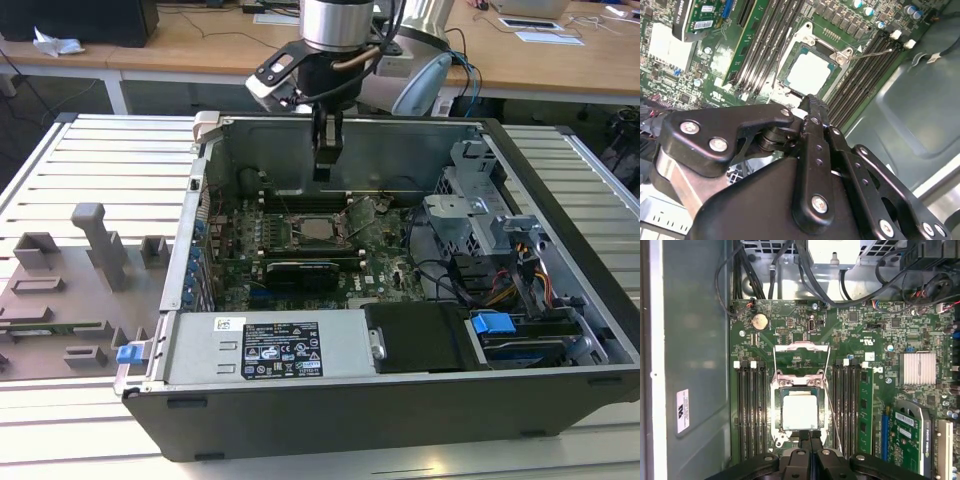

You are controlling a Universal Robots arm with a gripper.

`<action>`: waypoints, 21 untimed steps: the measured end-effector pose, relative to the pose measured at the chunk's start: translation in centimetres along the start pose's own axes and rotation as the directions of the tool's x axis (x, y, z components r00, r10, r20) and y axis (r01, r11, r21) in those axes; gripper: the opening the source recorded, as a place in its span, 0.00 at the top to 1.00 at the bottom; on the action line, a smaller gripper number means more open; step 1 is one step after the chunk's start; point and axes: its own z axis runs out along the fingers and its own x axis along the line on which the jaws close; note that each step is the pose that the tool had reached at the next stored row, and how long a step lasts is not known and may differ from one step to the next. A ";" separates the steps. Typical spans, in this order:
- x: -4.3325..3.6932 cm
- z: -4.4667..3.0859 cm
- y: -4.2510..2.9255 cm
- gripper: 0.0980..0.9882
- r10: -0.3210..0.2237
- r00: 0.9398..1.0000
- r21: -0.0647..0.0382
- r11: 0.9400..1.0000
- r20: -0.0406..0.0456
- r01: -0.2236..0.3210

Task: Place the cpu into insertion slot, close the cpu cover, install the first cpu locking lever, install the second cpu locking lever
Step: 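Place the cpu into insertion slot, then close the cpu cover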

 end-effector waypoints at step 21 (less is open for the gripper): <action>-0.04 -1.05 0.00 0.99 0.000 1.000 0.000 1.000 0.000 0.000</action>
